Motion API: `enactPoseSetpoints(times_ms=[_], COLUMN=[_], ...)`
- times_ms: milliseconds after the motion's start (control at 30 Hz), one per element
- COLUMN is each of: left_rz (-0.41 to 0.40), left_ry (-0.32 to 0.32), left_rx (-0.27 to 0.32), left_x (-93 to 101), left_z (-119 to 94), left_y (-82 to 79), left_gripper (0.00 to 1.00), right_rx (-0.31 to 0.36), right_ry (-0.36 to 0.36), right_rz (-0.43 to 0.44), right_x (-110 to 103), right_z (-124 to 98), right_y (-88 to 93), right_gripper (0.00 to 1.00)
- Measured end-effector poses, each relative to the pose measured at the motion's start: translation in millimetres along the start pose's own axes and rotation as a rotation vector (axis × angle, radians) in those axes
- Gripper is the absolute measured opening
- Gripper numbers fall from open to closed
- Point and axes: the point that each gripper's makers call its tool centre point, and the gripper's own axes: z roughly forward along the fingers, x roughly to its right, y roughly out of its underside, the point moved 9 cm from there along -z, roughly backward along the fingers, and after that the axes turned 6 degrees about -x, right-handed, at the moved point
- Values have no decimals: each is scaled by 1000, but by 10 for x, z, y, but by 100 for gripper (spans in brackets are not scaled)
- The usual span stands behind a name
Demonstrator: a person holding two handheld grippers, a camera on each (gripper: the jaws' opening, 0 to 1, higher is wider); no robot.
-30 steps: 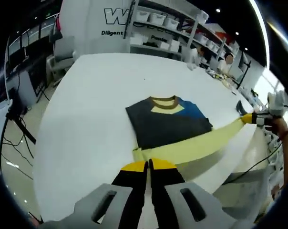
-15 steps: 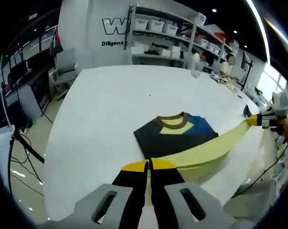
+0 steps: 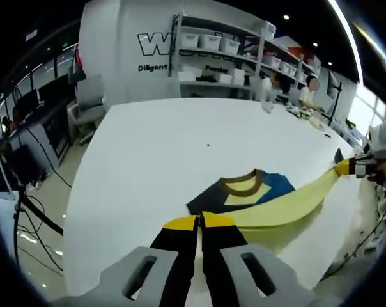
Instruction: Fold the garment on the visible template until the final outline fits inside the template.
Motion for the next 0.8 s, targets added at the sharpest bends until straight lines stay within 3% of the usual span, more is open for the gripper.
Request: enactPoseSetpoints(times_ms=[233, 300, 400, 467, 567, 800], left_rz=[15, 41, 36, 12, 17, 40], left_ry=[-23, -85, -90, -69, -53, 7], left_rx=[-18, -8, -14, -41, -38, -33], left_x=[-86, -176, -217, -209, -186, -198], left_z=[277, 341, 417, 519, 610, 802], left_y=[-140, -199, -235, -127, -1, 133], left_gripper=[4, 4, 4, 4, 4, 5], right_rx=[-34, -52, -66, -115, -132, -181], right_ry=[23, 14, 7, 0, 8, 15], right_rz=[-10, -12, -7, -7, -7, -25], right_x=[103, 115, 127, 129, 188, 306], right_z=[268, 365, 494, 659, 806, 976], right_y=[-171, -200, -227, -199, -184, -109], right_gripper=[0, 0, 0, 0, 0, 0])
